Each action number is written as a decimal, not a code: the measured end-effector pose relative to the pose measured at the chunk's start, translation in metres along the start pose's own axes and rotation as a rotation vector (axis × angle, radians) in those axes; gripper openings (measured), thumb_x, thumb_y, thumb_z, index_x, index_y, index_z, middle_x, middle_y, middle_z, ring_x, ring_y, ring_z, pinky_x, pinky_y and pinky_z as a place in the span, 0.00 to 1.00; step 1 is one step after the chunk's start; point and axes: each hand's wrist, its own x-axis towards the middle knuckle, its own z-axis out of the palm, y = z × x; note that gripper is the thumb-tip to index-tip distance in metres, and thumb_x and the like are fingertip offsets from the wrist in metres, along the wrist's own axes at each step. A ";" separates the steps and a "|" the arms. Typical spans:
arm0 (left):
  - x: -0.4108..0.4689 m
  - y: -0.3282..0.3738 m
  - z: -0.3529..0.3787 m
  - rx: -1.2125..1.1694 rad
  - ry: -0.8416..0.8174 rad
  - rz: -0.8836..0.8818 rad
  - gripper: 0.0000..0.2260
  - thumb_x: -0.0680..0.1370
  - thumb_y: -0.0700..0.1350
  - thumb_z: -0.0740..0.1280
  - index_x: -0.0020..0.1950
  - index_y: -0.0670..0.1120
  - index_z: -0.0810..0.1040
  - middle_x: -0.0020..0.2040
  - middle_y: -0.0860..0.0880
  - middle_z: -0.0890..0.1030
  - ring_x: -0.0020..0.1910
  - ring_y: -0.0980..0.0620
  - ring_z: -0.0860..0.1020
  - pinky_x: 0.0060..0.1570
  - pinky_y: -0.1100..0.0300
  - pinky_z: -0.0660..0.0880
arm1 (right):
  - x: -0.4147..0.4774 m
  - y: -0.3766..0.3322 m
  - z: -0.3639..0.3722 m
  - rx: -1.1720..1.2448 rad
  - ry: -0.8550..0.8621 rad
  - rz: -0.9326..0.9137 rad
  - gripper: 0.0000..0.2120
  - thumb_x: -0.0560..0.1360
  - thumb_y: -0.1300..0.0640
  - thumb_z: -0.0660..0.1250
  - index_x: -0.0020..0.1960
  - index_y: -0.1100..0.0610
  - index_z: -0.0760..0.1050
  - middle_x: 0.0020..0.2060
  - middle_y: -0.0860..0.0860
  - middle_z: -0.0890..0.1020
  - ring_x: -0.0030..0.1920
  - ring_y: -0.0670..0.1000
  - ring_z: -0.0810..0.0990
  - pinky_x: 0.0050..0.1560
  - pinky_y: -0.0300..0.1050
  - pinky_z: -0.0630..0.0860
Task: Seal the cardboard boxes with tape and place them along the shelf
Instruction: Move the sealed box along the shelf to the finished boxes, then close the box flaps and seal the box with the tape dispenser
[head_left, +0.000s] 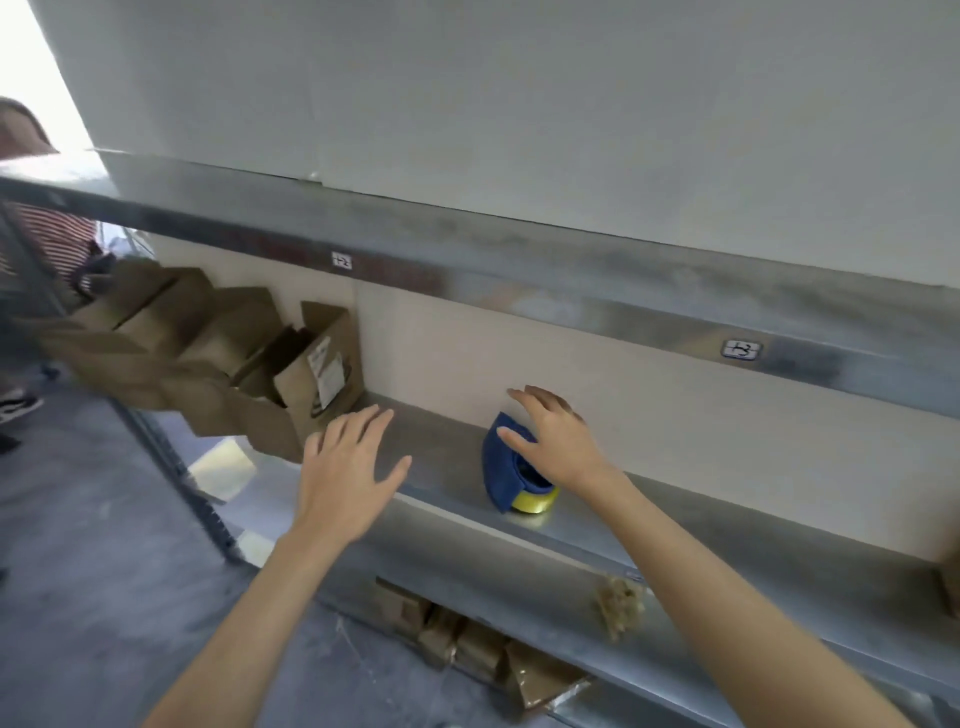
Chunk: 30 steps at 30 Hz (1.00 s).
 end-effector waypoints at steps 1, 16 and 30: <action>0.005 -0.013 0.002 0.003 -0.003 -0.021 0.26 0.79 0.59 0.64 0.73 0.48 0.72 0.71 0.49 0.73 0.69 0.46 0.70 0.63 0.47 0.68 | 0.011 -0.008 0.007 0.009 -0.007 -0.015 0.28 0.80 0.42 0.62 0.76 0.50 0.62 0.76 0.53 0.64 0.75 0.54 0.61 0.71 0.50 0.62; 0.107 -0.172 0.001 -0.030 0.013 -0.175 0.24 0.79 0.57 0.65 0.72 0.49 0.72 0.72 0.49 0.72 0.71 0.47 0.68 0.64 0.49 0.66 | 0.194 -0.121 0.080 0.058 -0.152 -0.166 0.26 0.80 0.44 0.61 0.76 0.47 0.61 0.78 0.48 0.58 0.77 0.49 0.54 0.74 0.50 0.59; 0.171 -0.257 0.030 -0.180 -0.088 0.037 0.19 0.79 0.55 0.66 0.68 0.49 0.75 0.69 0.50 0.74 0.69 0.48 0.70 0.63 0.49 0.69 | 0.244 -0.186 0.134 0.041 -0.107 -0.129 0.24 0.79 0.51 0.66 0.74 0.48 0.65 0.75 0.51 0.62 0.75 0.52 0.60 0.71 0.49 0.64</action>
